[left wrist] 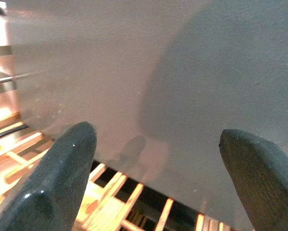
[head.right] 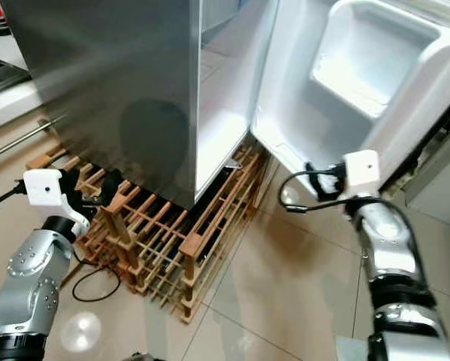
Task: Restocking fridge
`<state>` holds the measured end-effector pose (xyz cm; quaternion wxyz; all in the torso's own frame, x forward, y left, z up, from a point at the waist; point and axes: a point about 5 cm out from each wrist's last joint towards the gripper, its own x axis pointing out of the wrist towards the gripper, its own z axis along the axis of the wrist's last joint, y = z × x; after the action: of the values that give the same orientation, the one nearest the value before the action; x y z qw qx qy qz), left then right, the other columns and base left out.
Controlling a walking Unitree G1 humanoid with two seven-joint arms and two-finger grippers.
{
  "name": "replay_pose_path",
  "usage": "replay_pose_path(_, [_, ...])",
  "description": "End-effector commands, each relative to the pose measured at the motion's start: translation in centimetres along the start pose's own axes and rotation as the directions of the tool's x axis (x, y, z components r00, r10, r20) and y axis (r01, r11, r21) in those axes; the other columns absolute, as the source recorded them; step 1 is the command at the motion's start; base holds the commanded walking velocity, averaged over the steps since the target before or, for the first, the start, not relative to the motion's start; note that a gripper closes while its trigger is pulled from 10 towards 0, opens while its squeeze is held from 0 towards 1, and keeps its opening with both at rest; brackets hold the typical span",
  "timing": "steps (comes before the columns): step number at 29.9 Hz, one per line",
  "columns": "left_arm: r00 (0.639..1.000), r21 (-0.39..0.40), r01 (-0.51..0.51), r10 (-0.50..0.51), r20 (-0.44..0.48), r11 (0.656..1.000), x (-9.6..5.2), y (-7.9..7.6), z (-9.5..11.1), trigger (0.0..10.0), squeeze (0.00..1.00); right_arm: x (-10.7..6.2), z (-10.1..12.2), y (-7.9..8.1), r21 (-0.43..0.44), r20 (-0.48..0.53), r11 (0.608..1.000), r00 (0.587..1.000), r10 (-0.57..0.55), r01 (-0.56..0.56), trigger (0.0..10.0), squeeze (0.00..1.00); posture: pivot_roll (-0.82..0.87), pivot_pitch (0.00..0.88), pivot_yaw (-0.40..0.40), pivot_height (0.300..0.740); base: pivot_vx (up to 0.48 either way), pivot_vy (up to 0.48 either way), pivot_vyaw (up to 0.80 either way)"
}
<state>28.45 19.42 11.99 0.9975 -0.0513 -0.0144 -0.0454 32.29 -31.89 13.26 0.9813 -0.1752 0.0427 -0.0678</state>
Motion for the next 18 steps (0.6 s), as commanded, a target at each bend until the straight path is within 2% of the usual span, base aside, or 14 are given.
replay_pose_path(1, [1.000, 0.007, 0.002, -0.002, -0.006, 1.000, 0.2, -0.4, -0.2, 10.0, 0.00, -0.4, 0.4, -3.4, -0.027, 0.011, 0.983, 0.983, -0.183, 0.184, 10.0, 0.00, -0.04, 0.000, -0.037, 0.740, 0.000, 0.000, 0.00])
replay_pose_path(2, [1.000, 0.006, 0.003, -0.003, -0.005, 1.000, 0.2, -0.5, -0.2, 10.0, 0.00, -0.5, 0.5, -3.8, -0.021, 0.012, 0.979, 0.979, -0.204, 0.204, 10.0, 0.00, -0.04, 0.000, -0.037, 0.740, 0.000, 0.000, 0.00])
replay_pose_path(3, [1.000, 0.006, 0.003, -0.003, -0.005, 1.000, 0.3, -0.5, -0.3, 10.0, 0.00, -0.4, 0.8, -3.5, 0.003, 0.031, 0.983, 0.982, -0.184, 0.184, 10.0, 0.00, -0.05, 0.000, -0.031, 0.740, 0.000, 0.000, 0.00])
replay_pose_path(4, [1.000, 0.005, 0.003, -0.003, -0.005, 1.000, 0.3, -0.6, -0.3, 10.0, 0.00, -0.2, 1.5, -1.8, 0.053, 0.088, 0.994, 0.991, -0.103, 0.098, 10.0, 0.00, -0.05, 0.000, -0.032, 0.740, 0.000, 0.000, 0.00])
replay_pose_path(5, [1.000, 0.005, 0.002, -0.002, -0.005, 1.000, 0.4, -0.6, -0.3, 10.0, 0.00, -0.1, 1.9, -0.9, 0.076, 0.121, 0.996, 0.991, -0.061, 0.052, 10.0, 0.00, -0.05, 0.000, -0.032, 0.740, 0.000, 0.000, 0.00])
replay_pose_path(7, [1.000, 0.010, 0.002, -0.002, -0.003, 1.000, 0.4, -0.7, -0.4, 10.0, 0.00, 0.1, 2.3, 1.5, 0.126, 0.153, 0.991, 0.988, 0.018, -0.037, 10.0, 0.00, -0.06, 0.000, -0.033, 0.740, 0.000, 0.000, 0.00])
replay_pose_path(9, [1.000, 0.018, -0.011, 0.011, -0.001, 1.000, 0.5, -0.7, -0.4, 10.0, 0.00, 0.1, 2.4, 4.2, 0.184, 0.166, 0.976, 0.982, 0.086, -0.117, 10.0, 0.00, -0.06, 0.000, -0.033, 0.740, 0.000, 0.000, 0.00])
replay_pose_path(10, [0.999, 0.039, -0.032, 0.032, -0.002, 0.999, 0.7, -0.6, -0.5, 10.0, 0.00, -0.2, 2.4, 6.4, 0.214, 0.180, 0.959, 0.972, 0.150, -0.187, 10.0, 0.00, -0.06, 0.000, -0.037, 0.740, 0.000, 0.000, 0.00])
replay_pose_path(11, [0.999, 0.039, -0.032, 0.032, -0.002, 0.999, 0.7, -0.6, -0.5, 10.0, 0.00, -0.2, 2.4, 6.4, 0.214, 0.180, 0.959, 0.972, 0.150, -0.187, 10.0, 0.00, -0.06, 0.000, -0.037, 0.740, 0.000, 0.000, 0.00])
replay_pose_path(13, [0.997, 0.082, -0.075, 0.075, -0.004, 0.994, 0.8, -0.4, -0.5, 10.0, 0.00, -1.4, 2.1, 10.9, 0.250, 0.194, 0.914, 0.941, 0.277, -0.320, 10.0, 0.00, -0.05, 0.000, -0.039, 0.740, 0.000, 0.000, 0.35])
replay_pose_path(15, [0.995, 0.095, -0.097, 0.098, 0.000, 0.991, 0.8, -0.3, -0.5, 10.0, 0.00, -2.3, 1.8, 13.3, 0.282, 0.192, 0.880, 0.921, 0.339, -0.383, 10.0, 0.00, -0.05, 0.000, -0.042, 0.740, 0.000, 0.000, 0.66])
replay_pose_path(18, [0.992, 0.105, -0.125, 0.126, 0.001, 0.987, 0.5, -0.2, -0.7, 10.0, 0.00, -3.7, 1.0, 15.8, 0.338, 0.182, 0.826, 0.892, 0.413, -0.451, 10.0, 0.00, -0.03, 0.000, -0.046, 0.740, 0.000, 0.000, 0.60])
